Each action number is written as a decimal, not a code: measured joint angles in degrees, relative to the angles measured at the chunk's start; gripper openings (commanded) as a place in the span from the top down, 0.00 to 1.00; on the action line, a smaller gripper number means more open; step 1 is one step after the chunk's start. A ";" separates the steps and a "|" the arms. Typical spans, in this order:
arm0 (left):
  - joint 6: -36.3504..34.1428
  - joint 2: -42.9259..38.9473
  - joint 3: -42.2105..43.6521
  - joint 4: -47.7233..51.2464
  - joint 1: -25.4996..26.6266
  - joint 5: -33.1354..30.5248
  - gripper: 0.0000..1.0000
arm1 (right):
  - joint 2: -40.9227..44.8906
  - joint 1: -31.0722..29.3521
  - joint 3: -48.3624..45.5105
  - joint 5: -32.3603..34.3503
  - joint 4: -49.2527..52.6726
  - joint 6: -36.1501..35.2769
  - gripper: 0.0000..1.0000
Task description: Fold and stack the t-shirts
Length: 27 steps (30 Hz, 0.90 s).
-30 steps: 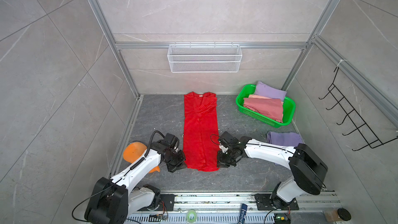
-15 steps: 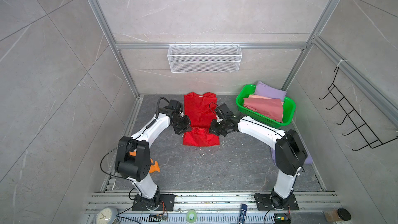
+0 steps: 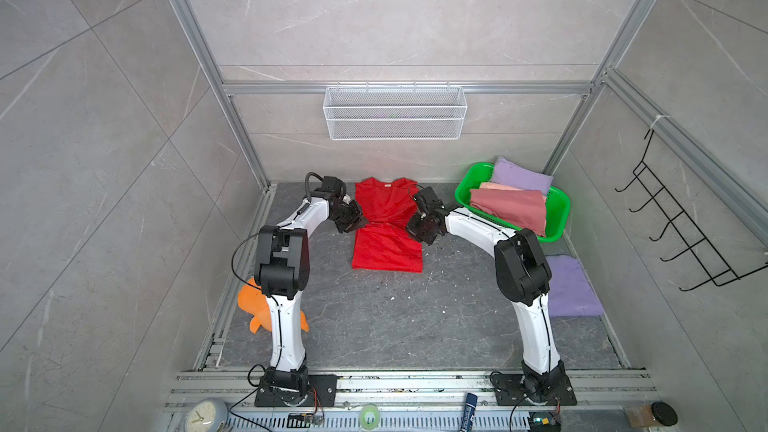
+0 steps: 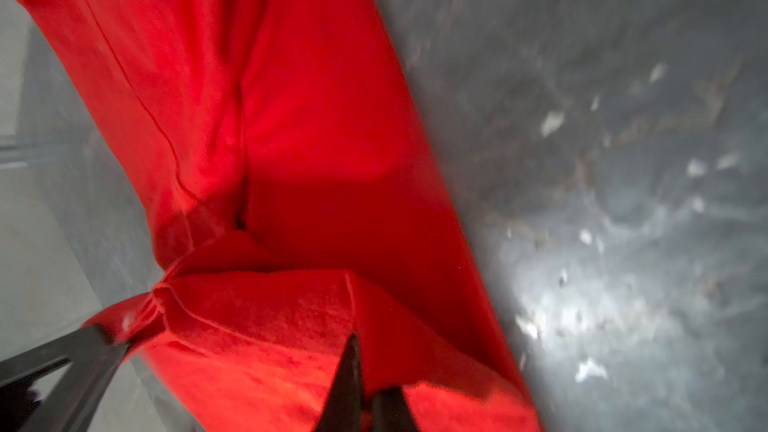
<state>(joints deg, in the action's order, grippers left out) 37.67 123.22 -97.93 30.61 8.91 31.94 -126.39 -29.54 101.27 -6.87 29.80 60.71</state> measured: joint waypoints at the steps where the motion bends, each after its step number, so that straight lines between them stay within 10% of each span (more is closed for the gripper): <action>1: 0.28 0.15 0.00 -0.98 -0.74 0.31 0.45 | 0.04 0.33 0.00 0.59 -1.09 -0.26 0.44; 11: 0.59 -5.40 7.10 -3.28 -7.13 0.07 0.41 | 8.28 1.46 -10.75 1.81 -7.30 -3.89 0.41; 27: 3.32 -27.19 40.92 0.00 -5.90 2.97 0.35 | 23.19 -2.75 -43.25 -12.59 -17.55 5.11 0.40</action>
<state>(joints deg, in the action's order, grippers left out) 40.99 96.03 -57.01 30.61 3.01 34.92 -103.20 -32.29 58.02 -19.46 12.25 65.82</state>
